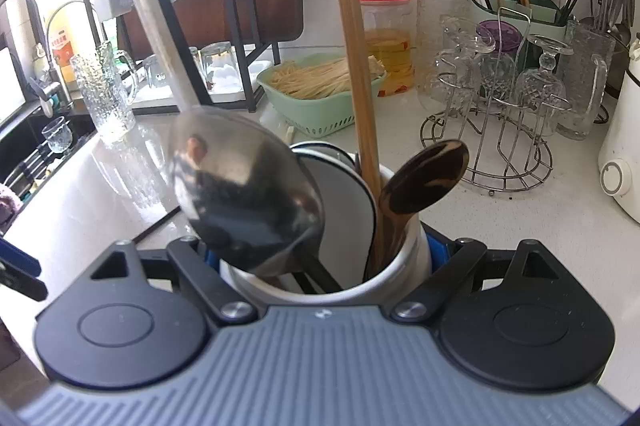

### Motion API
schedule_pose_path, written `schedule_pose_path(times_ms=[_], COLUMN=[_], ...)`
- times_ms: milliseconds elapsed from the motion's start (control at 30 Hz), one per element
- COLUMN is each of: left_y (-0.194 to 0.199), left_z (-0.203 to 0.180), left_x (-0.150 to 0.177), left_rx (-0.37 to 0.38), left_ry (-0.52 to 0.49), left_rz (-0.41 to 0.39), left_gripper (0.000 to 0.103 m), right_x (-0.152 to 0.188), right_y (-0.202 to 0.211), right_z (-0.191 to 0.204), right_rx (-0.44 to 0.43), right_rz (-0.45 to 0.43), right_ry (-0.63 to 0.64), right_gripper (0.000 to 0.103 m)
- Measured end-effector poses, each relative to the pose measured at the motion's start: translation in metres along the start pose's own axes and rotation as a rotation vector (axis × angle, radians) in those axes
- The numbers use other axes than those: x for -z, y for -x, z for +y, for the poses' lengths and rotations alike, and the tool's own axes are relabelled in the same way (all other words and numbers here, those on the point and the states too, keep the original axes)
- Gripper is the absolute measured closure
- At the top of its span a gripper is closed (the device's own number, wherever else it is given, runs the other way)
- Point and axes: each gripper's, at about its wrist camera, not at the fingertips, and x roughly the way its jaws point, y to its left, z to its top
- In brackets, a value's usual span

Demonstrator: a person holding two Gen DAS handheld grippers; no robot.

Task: Organize utensils

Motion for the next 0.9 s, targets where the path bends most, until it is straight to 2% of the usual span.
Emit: schedule_pose_path(times_ms=[167, 467, 633, 833, 900], left_y=[-0.013, -0.016, -0.022, -0.024, -0.024], left_z=[0.013, 0.007, -0.001, 0.004, 0.003], left_x=[0.02, 0.025, 0.026, 0.024, 0.024], left_rx=[0.003, 0.053, 0.044, 0.03, 0.027], left_ry=[0.0, -0.016, -0.016, 0.029, 0.032], left_rz=[0.006, -0.004, 0.007, -0.002, -0.005], left_gripper=[0.07, 0.073, 0.081, 0.084, 0.096], right_x=[-0.001, -0.002, -0.002, -0.001, -0.001], right_y=[-0.001, -0.003, -0.003, -0.001, -0.001], right_z=[0.0, 0.0, 0.0, 0.001, 0.001], right_rx=[-0.001, 0.004, 0.007, 0.008, 0.006], right_rz=[0.01, 0.02, 0.023, 0.021, 0.02], right_ry=[0.002, -0.005, -0.007, -0.008, -0.007], right_gripper=[0.012, 0.012, 0.012, 0.012, 0.012])
